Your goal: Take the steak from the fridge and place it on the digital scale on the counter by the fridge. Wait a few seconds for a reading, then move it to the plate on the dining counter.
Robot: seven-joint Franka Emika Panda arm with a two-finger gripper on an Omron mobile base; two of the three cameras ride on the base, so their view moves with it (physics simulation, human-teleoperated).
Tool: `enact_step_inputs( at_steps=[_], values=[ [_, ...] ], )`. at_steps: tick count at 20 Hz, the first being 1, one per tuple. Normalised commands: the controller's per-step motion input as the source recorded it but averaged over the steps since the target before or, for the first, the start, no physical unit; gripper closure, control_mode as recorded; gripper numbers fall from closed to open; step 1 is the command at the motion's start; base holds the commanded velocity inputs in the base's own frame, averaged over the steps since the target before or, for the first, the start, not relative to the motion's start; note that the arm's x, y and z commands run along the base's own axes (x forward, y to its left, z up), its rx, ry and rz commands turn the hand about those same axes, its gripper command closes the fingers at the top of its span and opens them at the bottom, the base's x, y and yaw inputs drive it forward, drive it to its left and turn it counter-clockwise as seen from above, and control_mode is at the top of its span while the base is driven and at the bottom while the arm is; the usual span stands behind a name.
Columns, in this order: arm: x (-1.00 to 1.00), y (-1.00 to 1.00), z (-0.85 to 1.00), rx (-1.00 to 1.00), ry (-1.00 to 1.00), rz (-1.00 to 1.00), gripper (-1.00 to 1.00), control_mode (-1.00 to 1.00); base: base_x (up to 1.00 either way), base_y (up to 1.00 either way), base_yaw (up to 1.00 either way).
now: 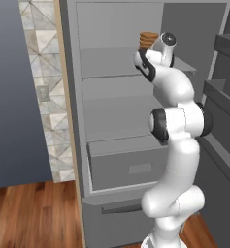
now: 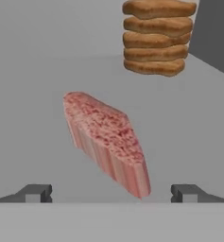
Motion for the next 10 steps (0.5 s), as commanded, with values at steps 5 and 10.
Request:
enact_step_inputs(
  at_steps=[5,10],
  values=[
    [0.33,0.00,0.00,0.01,0.03,0.00,-1.00,-1.00,0.00,0.00,0.00],
    [0.34,0.00,0.00,0.00,0.01,0.00,-1.00,-1.00,0.00,0.00,0.00]
  ],
)
